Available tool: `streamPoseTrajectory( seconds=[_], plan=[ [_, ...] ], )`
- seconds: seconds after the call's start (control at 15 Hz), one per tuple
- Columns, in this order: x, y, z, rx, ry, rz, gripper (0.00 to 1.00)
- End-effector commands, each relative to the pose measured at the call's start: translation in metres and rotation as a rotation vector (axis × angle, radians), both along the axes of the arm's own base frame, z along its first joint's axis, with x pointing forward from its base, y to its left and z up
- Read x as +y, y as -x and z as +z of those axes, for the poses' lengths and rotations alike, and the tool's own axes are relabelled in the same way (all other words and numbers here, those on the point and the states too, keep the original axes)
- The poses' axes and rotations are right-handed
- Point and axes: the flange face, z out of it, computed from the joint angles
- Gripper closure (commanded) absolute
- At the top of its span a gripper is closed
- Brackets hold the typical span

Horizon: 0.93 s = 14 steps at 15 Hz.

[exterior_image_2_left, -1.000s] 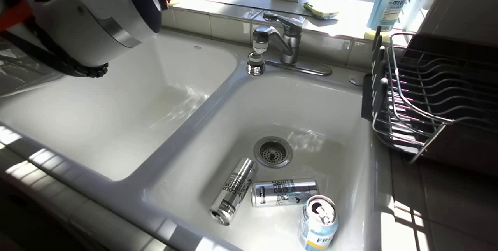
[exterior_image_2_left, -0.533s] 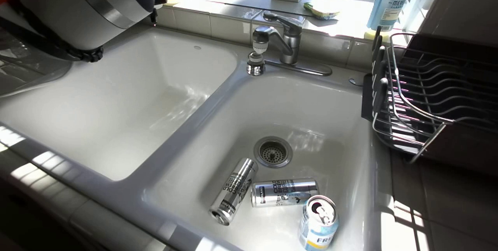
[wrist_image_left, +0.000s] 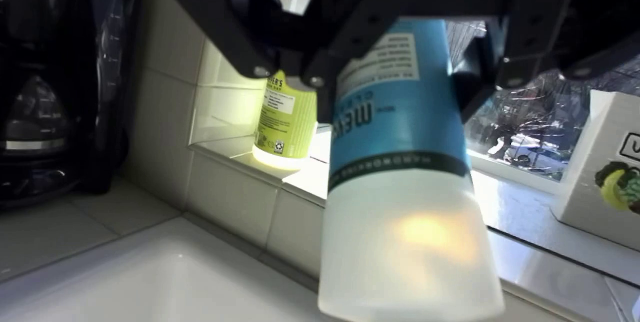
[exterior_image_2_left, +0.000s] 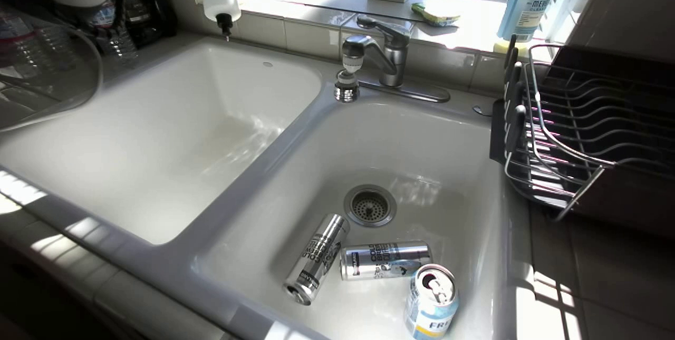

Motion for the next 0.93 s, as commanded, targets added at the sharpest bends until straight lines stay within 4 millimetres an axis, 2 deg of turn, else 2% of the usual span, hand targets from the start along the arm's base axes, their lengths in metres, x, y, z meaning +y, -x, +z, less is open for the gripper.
streamPoseTrajectory(
  seconds=[0.0,0.4,0.67,0.87],
  plan=[
    [0.012,0.000,0.011,0.104,0.108,-0.093,0.68],
    [0.016,-0.021,0.041,0.213,0.338,-0.260,0.68],
    [0.021,-0.034,0.050,0.282,0.473,-0.247,0.68],
    [0.024,-0.048,0.047,0.357,0.594,-0.183,0.68]
  ],
)
